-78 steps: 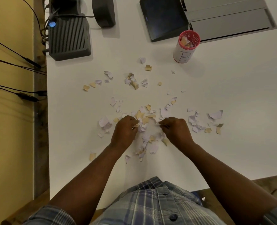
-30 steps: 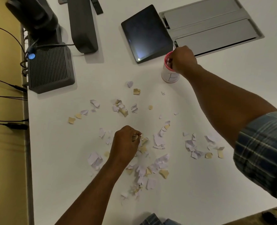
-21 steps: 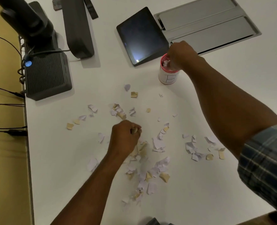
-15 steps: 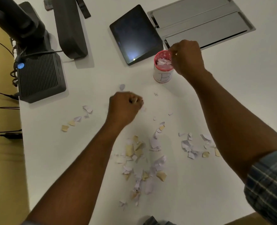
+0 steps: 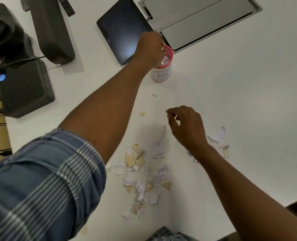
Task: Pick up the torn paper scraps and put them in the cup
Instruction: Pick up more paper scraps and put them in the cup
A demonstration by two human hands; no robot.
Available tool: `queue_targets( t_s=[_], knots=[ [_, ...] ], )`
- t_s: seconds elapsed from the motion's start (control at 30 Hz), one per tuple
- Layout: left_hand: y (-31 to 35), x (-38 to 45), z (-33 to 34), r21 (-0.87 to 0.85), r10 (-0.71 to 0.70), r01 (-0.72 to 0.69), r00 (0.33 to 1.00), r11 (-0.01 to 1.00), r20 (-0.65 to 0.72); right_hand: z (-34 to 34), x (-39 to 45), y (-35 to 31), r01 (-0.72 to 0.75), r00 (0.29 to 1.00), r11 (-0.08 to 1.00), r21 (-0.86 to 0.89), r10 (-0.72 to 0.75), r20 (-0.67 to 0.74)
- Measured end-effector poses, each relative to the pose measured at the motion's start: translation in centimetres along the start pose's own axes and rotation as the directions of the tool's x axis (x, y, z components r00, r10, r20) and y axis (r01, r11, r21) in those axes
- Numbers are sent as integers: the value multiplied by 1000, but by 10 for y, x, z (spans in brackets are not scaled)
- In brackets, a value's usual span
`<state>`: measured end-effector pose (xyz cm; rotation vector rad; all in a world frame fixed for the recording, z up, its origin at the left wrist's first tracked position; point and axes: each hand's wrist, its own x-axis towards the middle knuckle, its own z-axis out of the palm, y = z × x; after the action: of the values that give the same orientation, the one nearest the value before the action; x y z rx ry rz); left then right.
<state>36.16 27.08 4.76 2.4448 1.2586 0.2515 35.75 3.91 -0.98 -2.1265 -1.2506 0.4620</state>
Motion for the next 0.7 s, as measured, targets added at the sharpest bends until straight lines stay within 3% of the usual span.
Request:
queue_targets(
  t_s=[0.17, 0.27, 0.37, 0.5, 0.7],
  knots=[
    [2, 9, 17, 148, 16, -35, 992, 988, 127, 5, -17, -2, 10, 1000, 998, 55, -11, 15],
    [3, 12, 22, 218, 87, -130, 977, 967, 196, 6, -19, -3, 16, 999, 998, 55, -18, 34],
    [4, 19, 13, 229, 102, -165, 960, 959, 262, 7, -19, -1, 15, 999, 999, 44, -17, 48],
    [1, 28, -7, 161, 39, -103, 933, 982, 357, 8, -17, -1, 14, 998, 999, 35, -16, 55],
    [-4, 26, -17, 147, 87, -133, 955, 980, 285, 11, -15, -9, 17, 997, 999, 40, -20, 72]
  ],
)
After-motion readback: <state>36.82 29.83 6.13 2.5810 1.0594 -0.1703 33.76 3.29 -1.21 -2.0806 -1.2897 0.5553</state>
